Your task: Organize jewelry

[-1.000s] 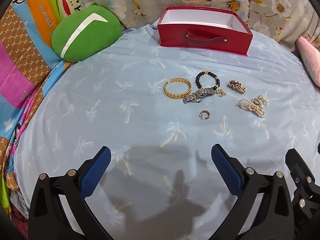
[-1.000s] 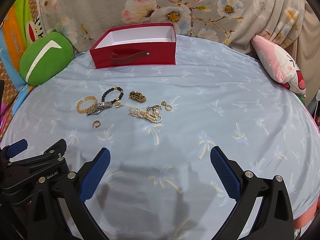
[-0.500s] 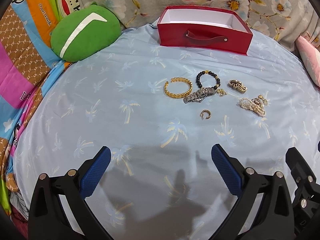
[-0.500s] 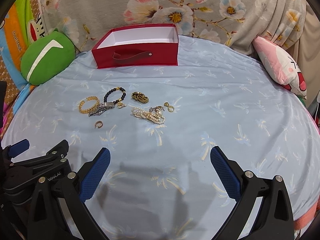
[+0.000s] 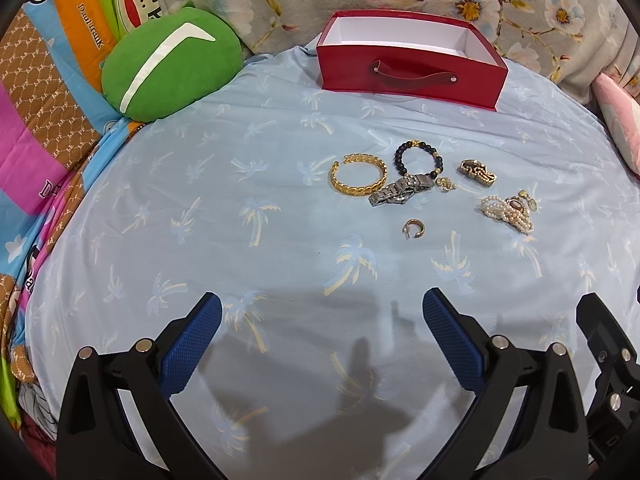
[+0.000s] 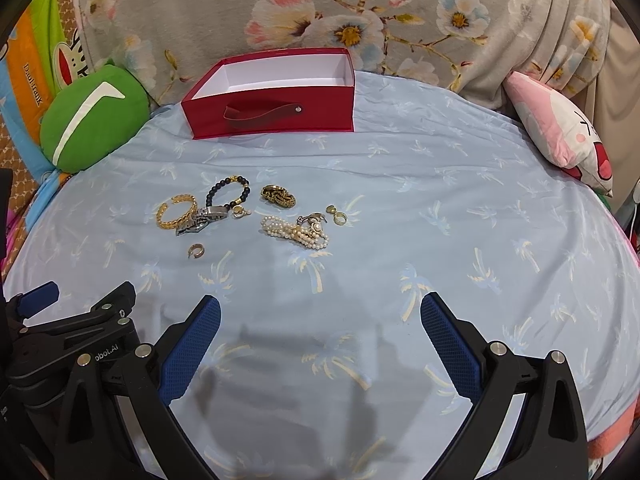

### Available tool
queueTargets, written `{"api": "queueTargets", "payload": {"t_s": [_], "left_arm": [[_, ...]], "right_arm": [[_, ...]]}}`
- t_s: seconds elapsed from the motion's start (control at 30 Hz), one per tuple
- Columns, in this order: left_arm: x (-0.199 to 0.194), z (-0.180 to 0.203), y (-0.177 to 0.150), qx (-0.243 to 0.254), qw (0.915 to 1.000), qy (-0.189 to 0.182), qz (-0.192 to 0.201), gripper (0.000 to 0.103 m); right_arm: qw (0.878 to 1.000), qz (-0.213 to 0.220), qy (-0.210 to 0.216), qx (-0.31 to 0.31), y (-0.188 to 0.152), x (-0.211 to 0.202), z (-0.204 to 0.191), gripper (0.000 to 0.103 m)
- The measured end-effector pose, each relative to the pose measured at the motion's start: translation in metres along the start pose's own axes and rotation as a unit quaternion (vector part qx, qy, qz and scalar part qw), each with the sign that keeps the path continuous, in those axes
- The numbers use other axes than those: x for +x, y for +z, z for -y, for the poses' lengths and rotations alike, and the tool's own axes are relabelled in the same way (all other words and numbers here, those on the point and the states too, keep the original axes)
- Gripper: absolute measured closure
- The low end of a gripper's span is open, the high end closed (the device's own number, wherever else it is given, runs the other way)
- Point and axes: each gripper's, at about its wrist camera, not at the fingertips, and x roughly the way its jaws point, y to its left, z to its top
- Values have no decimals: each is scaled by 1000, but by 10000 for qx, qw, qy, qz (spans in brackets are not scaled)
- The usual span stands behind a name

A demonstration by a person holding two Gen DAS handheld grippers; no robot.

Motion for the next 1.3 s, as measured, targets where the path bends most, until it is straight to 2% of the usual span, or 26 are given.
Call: {"api": "queueTargets", "payload": {"t_s": [1.3], "left_arm": [[15, 2, -7, 44, 9998, -54, -177, 5]], "right_arm": [[9998, -131, 130, 31, -10, 14, -1, 5]]}}
